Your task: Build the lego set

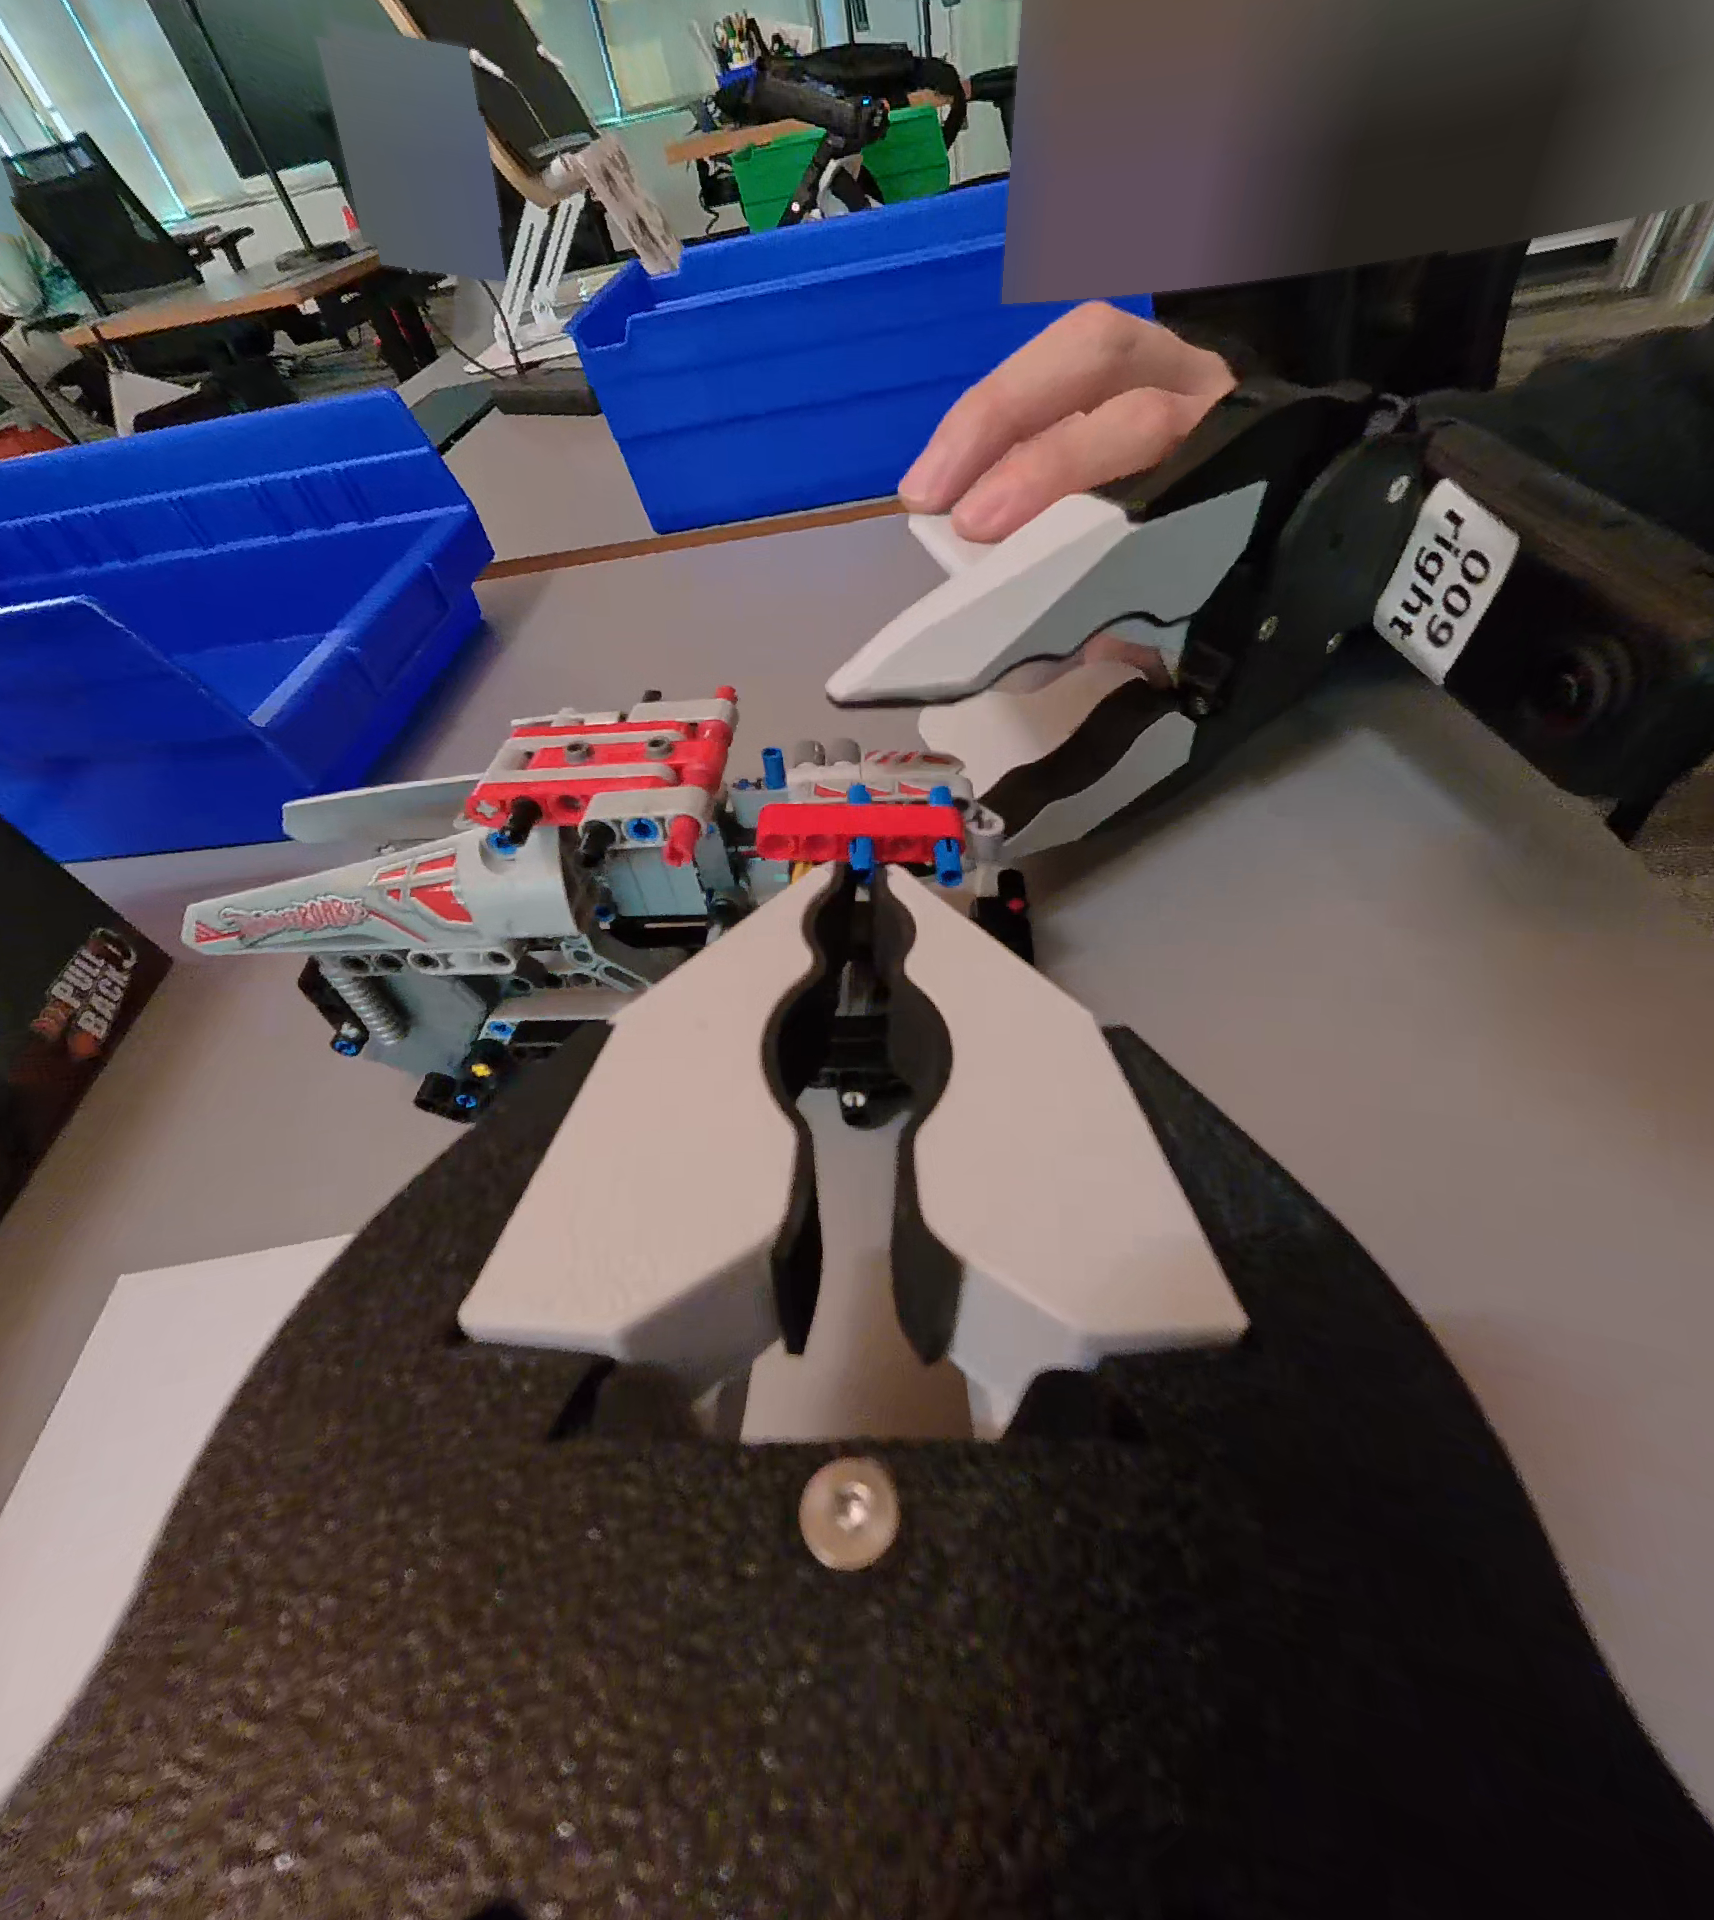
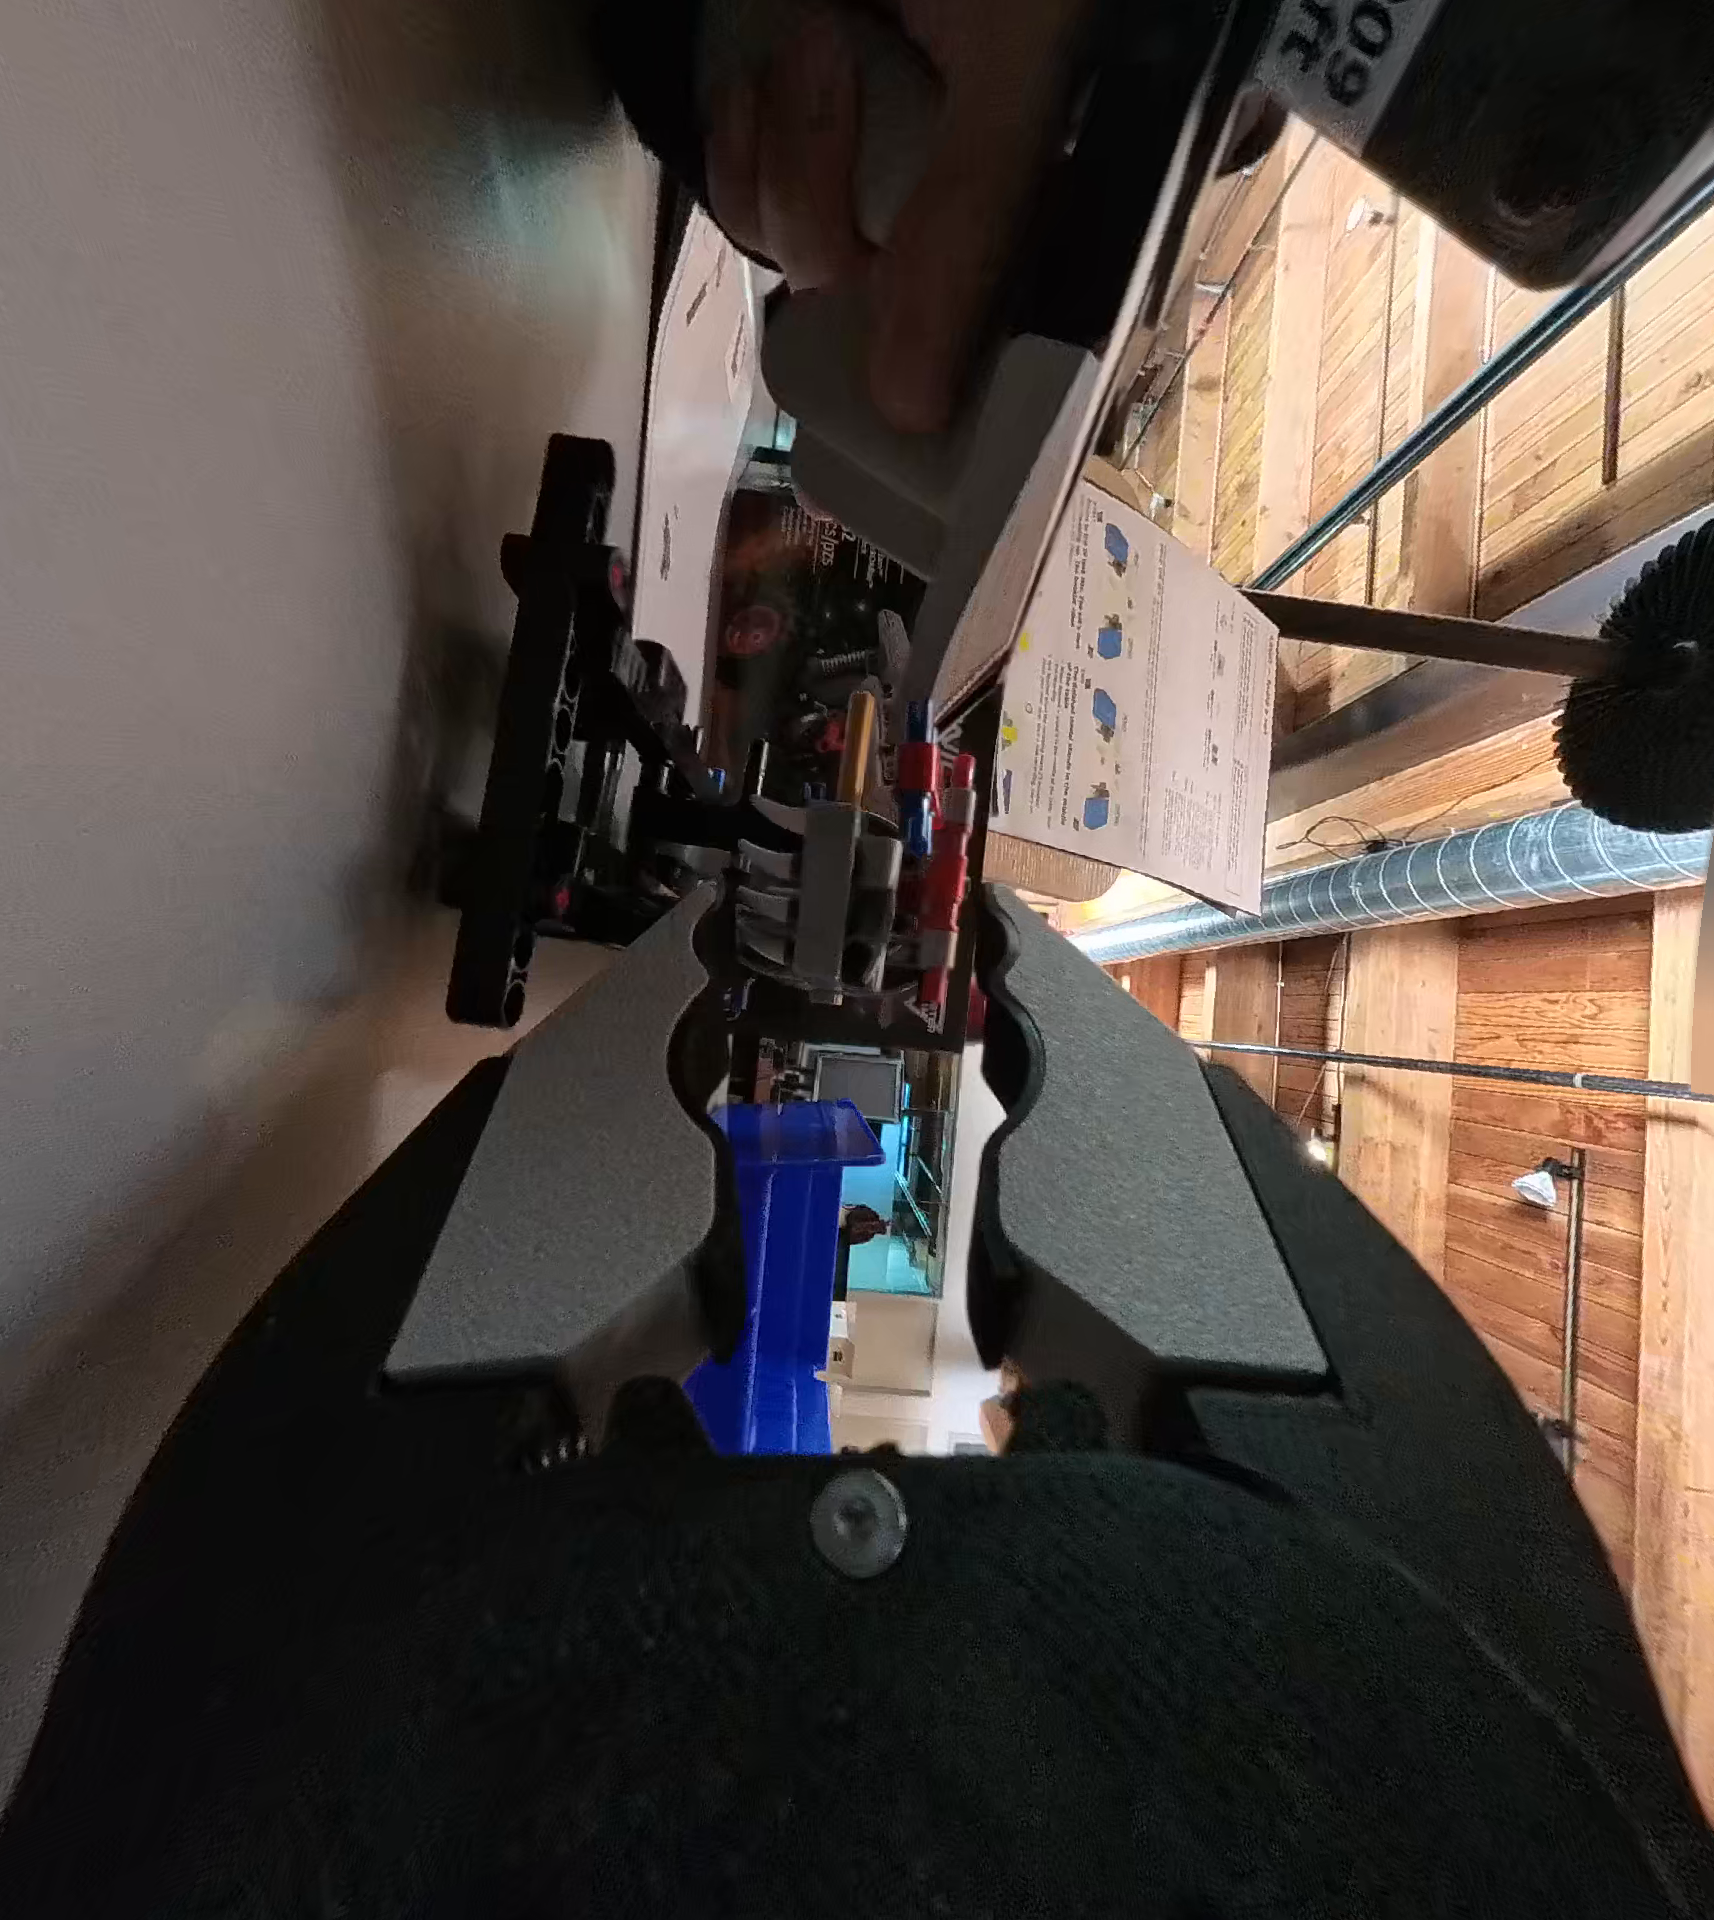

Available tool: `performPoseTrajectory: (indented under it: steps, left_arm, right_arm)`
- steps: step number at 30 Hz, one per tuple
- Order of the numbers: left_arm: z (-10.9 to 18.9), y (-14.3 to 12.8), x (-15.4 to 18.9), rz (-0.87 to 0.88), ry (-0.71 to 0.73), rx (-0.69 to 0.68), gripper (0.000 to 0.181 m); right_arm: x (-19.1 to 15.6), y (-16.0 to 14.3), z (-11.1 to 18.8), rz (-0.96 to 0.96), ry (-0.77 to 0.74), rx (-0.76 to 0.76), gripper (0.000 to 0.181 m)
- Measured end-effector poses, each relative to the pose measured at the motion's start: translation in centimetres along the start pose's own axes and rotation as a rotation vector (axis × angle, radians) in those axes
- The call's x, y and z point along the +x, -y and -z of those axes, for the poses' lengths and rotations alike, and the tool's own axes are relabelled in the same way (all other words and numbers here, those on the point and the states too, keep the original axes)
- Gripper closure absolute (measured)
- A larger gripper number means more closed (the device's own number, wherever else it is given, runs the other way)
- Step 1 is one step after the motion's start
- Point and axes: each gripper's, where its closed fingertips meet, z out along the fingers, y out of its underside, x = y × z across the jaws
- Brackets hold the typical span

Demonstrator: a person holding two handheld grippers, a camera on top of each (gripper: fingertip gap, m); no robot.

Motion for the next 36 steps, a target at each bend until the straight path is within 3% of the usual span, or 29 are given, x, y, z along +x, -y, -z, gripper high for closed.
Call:
performPoseTrajectory:
  steps: [3,7,24,36]
  left_arm:
    - [0.0,0.0,0.1,-0.012,-0.001,-0.001,0.181]
    - [0.1,0.0,0.1,-0.012,0.004,0.001,0.181]
    - [-0.1,-1.0,-0.2,0.084,-0.013,-0.081,0.181]
    - [0.0,-1.0,-0.8,0.12,0.008,-0.064,0.181]
  right_arm:
    - [0.1,-0.3,0.4,-0.044,-0.001,-0.001,0.136]
    - [-0.6,0.0,0.4,0.002,0.023,0.015,0.15]
    - [-0.9,-0.1,-0.5,0.05,0.033,-0.013,0.155]
    - [-0.9,-0.3,-1.1,0.074,0.036,-0.047,0.155]
